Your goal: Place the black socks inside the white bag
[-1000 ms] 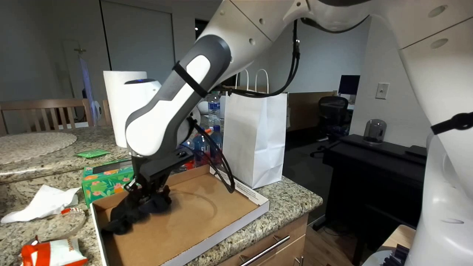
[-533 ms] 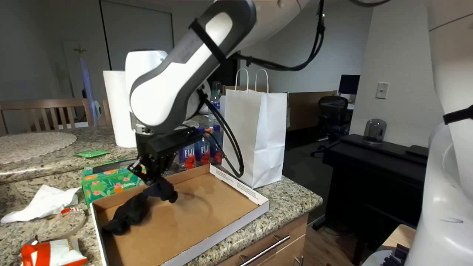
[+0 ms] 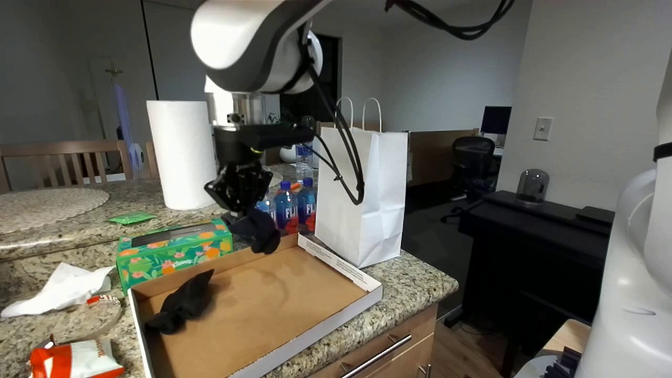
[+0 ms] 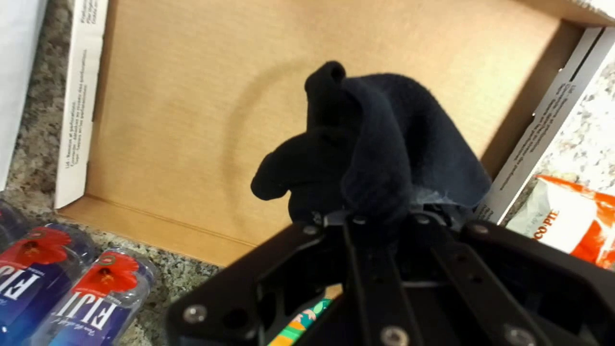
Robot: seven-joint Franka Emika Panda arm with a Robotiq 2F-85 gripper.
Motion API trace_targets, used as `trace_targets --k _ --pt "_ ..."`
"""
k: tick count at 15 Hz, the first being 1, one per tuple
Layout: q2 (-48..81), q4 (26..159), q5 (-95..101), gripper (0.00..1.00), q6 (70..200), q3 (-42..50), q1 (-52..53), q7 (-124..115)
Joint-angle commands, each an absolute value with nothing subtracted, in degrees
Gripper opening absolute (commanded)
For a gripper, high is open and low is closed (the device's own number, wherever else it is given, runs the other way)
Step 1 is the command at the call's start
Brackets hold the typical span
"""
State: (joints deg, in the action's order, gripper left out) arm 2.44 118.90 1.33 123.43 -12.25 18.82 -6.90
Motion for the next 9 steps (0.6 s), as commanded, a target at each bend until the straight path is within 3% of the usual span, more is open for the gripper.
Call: trace_targets --k 1,9 --pt "-4.0 118.5 -2.1 0.08 114.9 -12.6 16.4 -1.5" --pt "-13.2 110.5 -3.2 0.08 100.6 -9.8 12.7 -0.2"
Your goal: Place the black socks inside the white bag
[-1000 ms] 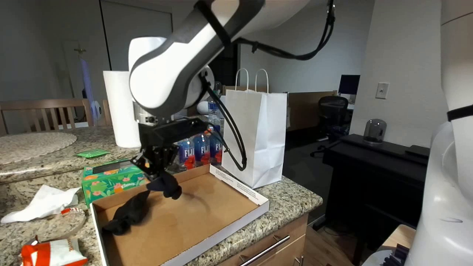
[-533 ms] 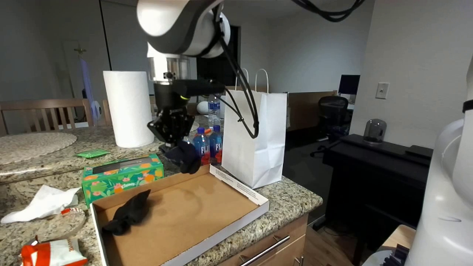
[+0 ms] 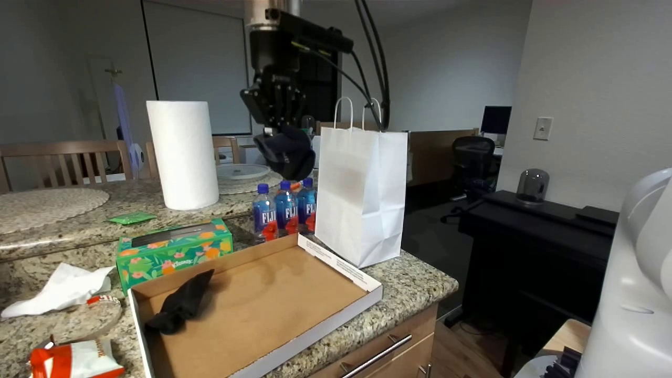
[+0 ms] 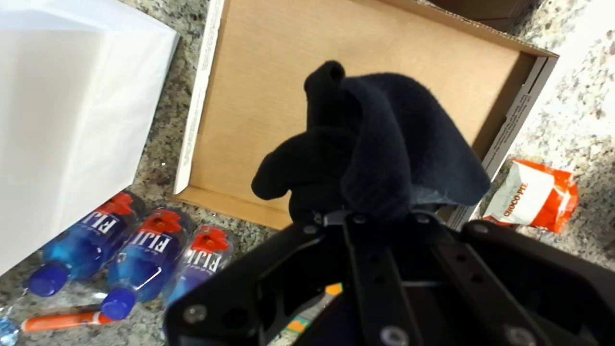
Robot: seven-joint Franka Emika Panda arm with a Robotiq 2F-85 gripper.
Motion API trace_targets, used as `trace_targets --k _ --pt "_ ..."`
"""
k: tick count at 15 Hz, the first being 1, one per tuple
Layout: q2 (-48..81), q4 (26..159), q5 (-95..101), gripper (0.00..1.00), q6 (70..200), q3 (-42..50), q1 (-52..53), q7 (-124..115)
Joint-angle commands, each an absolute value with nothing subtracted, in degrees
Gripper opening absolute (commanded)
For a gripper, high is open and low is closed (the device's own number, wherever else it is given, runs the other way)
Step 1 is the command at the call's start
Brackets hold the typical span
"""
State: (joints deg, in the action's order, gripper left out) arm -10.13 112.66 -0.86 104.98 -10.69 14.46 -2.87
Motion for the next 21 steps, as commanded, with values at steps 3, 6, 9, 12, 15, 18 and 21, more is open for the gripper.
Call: trace_targets --k 3,6,9,12,15,18,21 --pt "-14.6 106.3 -4.0 0.08 96.7 -8.2 11.2 -1.1" --pt "-16.2 103.6 -4.9 0.08 95.7 -6.3 9.2 -2.0" --pt "-18.1 102.8 -8.1 0.08 97.0 -3.4 6.9 -2.8" --pt "-20.3 103.3 -12.6 0.08 98.1 0.2 4.2 -3.3" --pt "-22.3 104.1 -17.2 0.08 98.7 3.9 1.5 -3.5" --pt "-23.1 104.8 -21.2 0.08 99.0 7.3 -1.0 -3.5" --pt "-22.3 105.5 -23.7 0.08 98.7 9.3 -2.7 -3.2"
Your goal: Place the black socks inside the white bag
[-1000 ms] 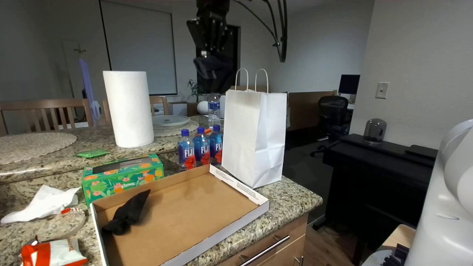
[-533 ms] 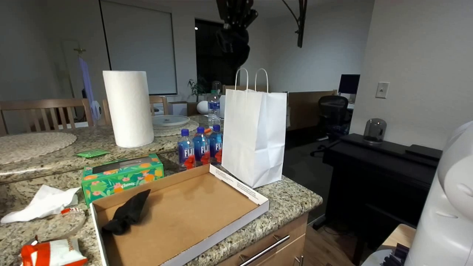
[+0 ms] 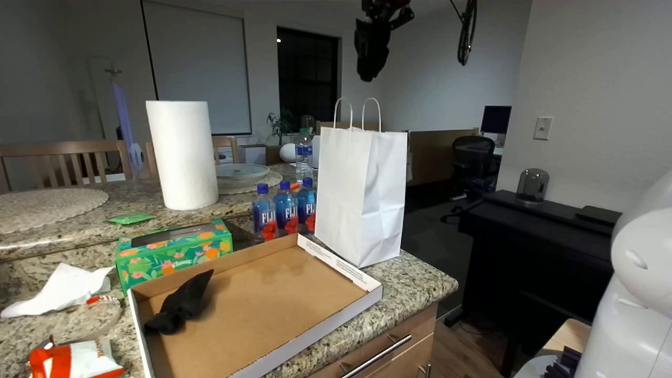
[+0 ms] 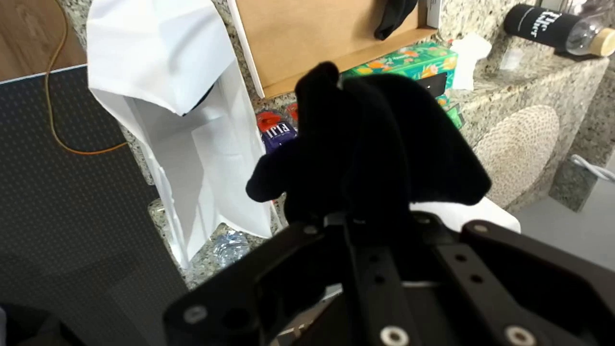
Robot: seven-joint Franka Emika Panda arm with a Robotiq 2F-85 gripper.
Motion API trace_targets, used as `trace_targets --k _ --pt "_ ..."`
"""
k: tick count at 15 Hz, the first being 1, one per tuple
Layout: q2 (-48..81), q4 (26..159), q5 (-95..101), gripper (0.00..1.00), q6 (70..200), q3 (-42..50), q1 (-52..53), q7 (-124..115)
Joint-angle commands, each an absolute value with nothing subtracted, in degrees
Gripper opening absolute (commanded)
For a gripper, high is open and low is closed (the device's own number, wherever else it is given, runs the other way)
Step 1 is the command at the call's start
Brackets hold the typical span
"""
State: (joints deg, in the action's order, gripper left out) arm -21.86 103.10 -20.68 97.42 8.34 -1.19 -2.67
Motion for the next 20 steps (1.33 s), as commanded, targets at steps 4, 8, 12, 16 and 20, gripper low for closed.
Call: trace_targets --k 4,8,12,16,20 --pt "-20.0 107.8 -25.9 0.08 98.9 10.5 -3.6 -2.5" --pt "-16.7 109.2 -27.4 0.08 98.7 10.7 -3.9 -2.5" --pt "-14.0 109.9 -28.5 0.08 98.6 11.2 -4.8 -2.8" --pt "-12.1 110.4 -30.0 0.08 98.6 11.8 -6.1 -2.8" --pt "-10.5 110.4 -31.7 0.07 99.1 12.0 -7.0 -3.1"
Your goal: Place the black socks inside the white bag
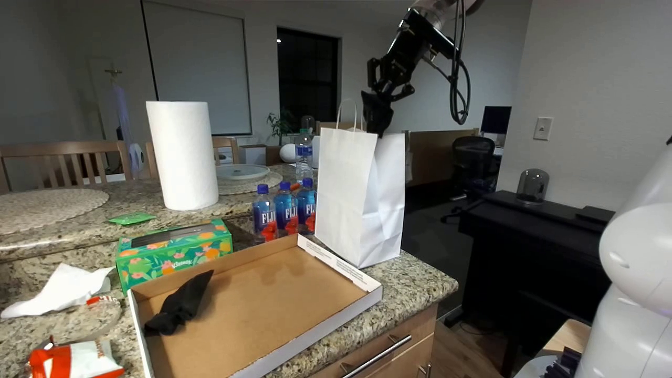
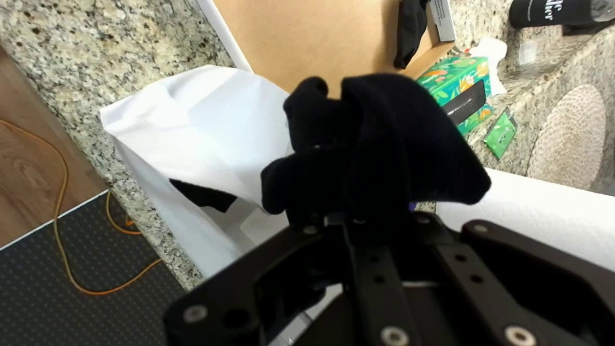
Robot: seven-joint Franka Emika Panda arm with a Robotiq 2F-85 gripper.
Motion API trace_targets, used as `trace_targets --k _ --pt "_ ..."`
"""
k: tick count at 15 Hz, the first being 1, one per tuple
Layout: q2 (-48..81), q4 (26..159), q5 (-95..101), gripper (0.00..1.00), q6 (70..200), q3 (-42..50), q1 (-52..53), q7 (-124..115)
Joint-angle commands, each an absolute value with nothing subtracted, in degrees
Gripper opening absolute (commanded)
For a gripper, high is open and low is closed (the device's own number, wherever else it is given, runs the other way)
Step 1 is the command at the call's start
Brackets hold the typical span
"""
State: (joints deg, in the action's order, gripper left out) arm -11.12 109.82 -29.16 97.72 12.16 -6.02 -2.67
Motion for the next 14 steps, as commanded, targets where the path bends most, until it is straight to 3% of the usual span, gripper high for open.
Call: trace_targets --k 1,14 --pt "-10.4 110.1 -32.7 0.08 99.5 12.1 -7.1 -2.9" --pt "-8.1 107.2 -37.1 0.07 104.1 11.0 -7.1 -3.7"
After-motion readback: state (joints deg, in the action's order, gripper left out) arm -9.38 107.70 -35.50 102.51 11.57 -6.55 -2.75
